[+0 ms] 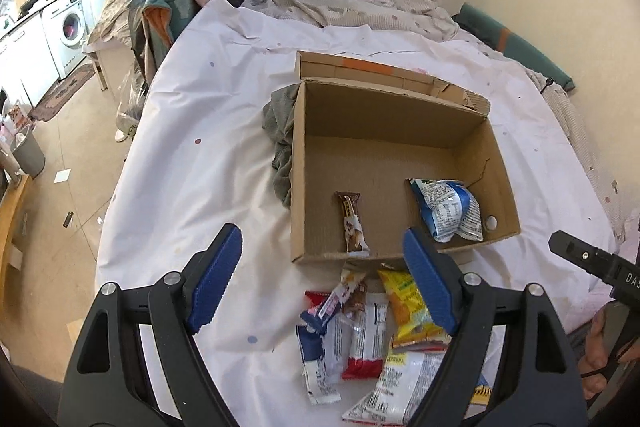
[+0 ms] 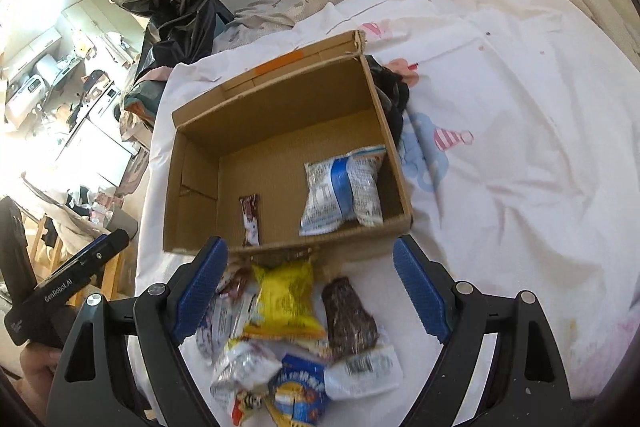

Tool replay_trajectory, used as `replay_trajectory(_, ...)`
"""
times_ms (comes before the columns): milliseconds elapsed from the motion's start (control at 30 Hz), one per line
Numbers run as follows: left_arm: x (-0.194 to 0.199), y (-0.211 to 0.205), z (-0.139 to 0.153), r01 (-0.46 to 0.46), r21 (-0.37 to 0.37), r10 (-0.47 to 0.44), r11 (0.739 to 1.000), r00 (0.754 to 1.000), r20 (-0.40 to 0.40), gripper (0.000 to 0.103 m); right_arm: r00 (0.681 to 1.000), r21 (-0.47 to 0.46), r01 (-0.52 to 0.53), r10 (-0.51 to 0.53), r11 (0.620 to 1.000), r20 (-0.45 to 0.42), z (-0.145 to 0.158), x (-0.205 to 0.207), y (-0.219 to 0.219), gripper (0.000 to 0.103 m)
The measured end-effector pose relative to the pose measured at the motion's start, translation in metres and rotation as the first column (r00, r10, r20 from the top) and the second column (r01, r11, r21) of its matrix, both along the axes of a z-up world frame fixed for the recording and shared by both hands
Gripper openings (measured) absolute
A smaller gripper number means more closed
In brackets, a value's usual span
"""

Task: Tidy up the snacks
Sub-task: 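Grasp the white noodle-snack bag with the left tool while the right tool grasps the blue cartoon bag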

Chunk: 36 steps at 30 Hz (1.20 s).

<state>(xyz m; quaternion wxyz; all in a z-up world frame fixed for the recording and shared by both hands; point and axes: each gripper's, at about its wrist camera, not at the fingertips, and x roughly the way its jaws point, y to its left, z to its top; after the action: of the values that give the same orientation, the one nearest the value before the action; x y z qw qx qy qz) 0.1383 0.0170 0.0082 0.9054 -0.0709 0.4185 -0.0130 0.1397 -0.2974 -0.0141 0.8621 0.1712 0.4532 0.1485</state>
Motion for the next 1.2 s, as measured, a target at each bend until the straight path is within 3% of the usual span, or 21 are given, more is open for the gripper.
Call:
replay_trajectory(133, -0.015, 0.002, -0.002, -0.009, -0.005, 0.009, 1.0, 1.0, -0.001, 0.095, 1.0, 0.006, 0.011, -0.011, 1.0, -0.016, -0.004, -0.013, -0.003, 0.087)
replay_trajectory(333, -0.026, 0.01, -0.016, -0.063, -0.016, 0.062, 0.998, 0.997, -0.046, 0.095, 0.997, 0.06, 0.029, -0.025, 0.998, -0.078, -0.018, -0.021, -0.004, 0.087)
replay_trajectory(500, -0.023, 0.012, -0.035, -0.087, -0.016, 0.084, 0.996, 0.987, -0.138, 0.095, 0.967, 0.143, -0.069, 0.101, 0.987, -0.234, -0.047, -0.013, 0.018, 0.087)
replay_trajectory(600, -0.02, 0.005, -0.046, -0.044, -0.054, 0.032, 0.998, 0.98, -0.197, 0.095, 0.948, 0.145, -0.106, 0.144, 0.984, -0.283, -0.058, -0.015, 0.03, 0.087)
replay_trajectory(667, -0.018, -0.01, -0.059, 0.037, -0.097, -0.061, 0.995, 0.963, -0.264, 0.095, 0.951, 0.117, -0.105, 0.135, 0.988, -0.279, -0.058, -0.017, 0.031, 0.087)
replay_trajectory(767, -0.021, -0.039, -0.084, 0.143, -0.166, -0.197, 0.976, 0.907, -0.371, 0.095, 0.952, 0.124, -0.085, 0.118, 0.989, -0.282, -0.058, -0.016, 0.025, 0.087)
replay_trajectory(900, -0.029, -0.071, -0.106, 0.226, -0.159, -0.274, 0.961, 0.857, -0.436, 0.095, 0.95, 0.123, -0.04, 0.076, 0.992, -0.303, -0.063, -0.013, 0.011, 0.087)
replay_trajectory(967, -0.029, -0.081, -0.116, 0.242, -0.145, -0.282, 0.959, 0.844, -0.456, 0.093, 0.949, 0.128, -0.023, 0.062, 0.992, -0.31, -0.064, -0.012, 0.005, 0.087)
replay_trajectory(1033, -0.028, -0.087, -0.122, 0.251, -0.164, -0.299, 0.954, 0.831, -0.468, 0.078, 0.948, 0.128, -0.012, 0.052, 0.992, -0.313, -0.065, -0.012, 0.001, 0.087)
replay_trajectory(1100, -0.026, -0.093, -0.132, 0.264, -0.19, -0.325, 0.945, 0.803, -0.5, 0.062, 0.948, 0.134, -0.006, 0.049, 0.991, -0.315, -0.065, -0.012, -0.001, 0.087)
replay_trajectory(1200, -0.032, -0.097, -0.132, 0.278, -0.182, -0.332, 0.943, 0.797, -0.504, 0.055, 0.947, 0.134, -0.009, 0.051, 0.991, -0.316, -0.065, -0.013, -0.001, 0.087)
